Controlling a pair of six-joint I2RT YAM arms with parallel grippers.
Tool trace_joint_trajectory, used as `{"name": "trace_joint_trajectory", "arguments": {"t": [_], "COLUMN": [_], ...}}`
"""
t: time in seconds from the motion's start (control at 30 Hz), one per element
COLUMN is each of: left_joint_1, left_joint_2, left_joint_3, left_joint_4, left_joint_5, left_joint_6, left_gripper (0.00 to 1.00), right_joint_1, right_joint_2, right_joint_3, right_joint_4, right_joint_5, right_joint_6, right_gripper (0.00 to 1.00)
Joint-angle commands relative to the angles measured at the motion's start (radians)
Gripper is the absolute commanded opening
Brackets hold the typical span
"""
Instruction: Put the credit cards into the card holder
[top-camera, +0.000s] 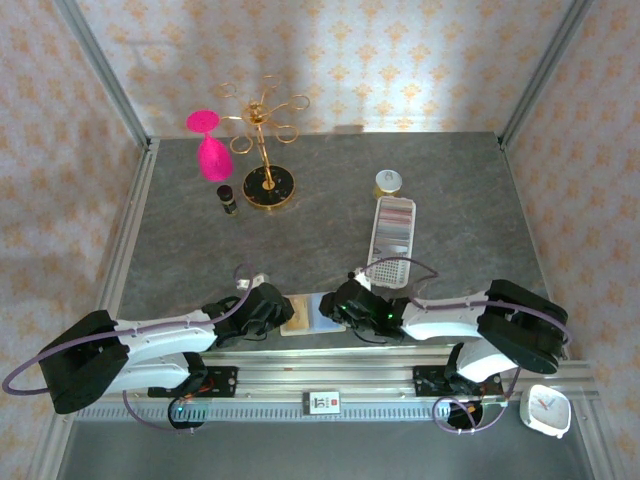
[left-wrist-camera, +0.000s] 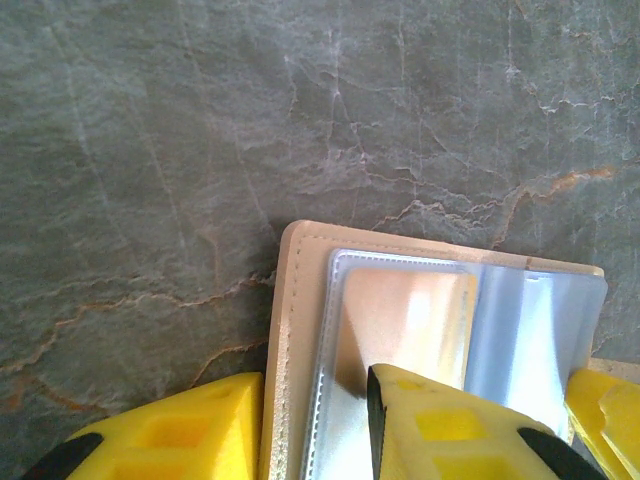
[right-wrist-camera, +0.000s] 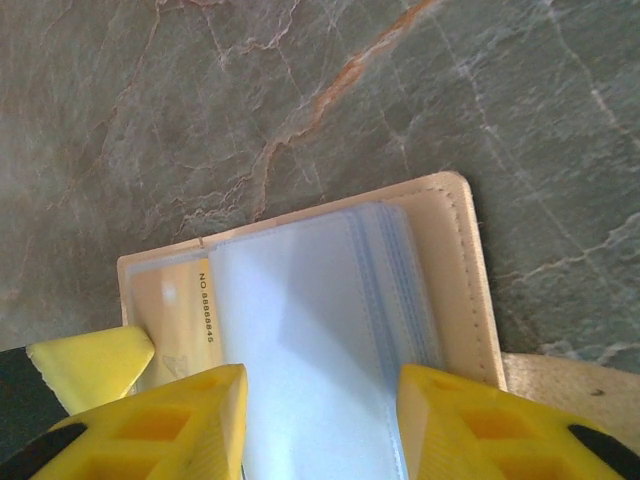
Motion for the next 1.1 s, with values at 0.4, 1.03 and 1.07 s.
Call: {"name": "trace_joint_trajectory", "arguments": {"t": [0.4,1.03,1.07], "left_joint_1": [-0.004,-0.003,-0.003], "left_joint_2": [0.044,0.041,0.040], "left_joint_3": [-0.023,-0.028,-0.029], "left_joint_4": [-0.025,-0.018,-0.017], "left_joint_5": [0.092,0.093,0.094], "left_joint_6": [-0.008,-0.007,-0.007], "left_gripper": [0.31,0.30,0.30], "right_joint_1": [0.004,0.004,0.004], "right_joint_2": [0.000,0.054,0.060], "right_joint_3": [0.022,0.031,0.035], "right_joint_4": [0.044,0.141,0.150], "right_joint_5": [-0.055,-0.124,-0.131], "right_joint_6": [-0.066,-0.045,-0.043], "right_gripper": [0.51,0.53,0.54]}}
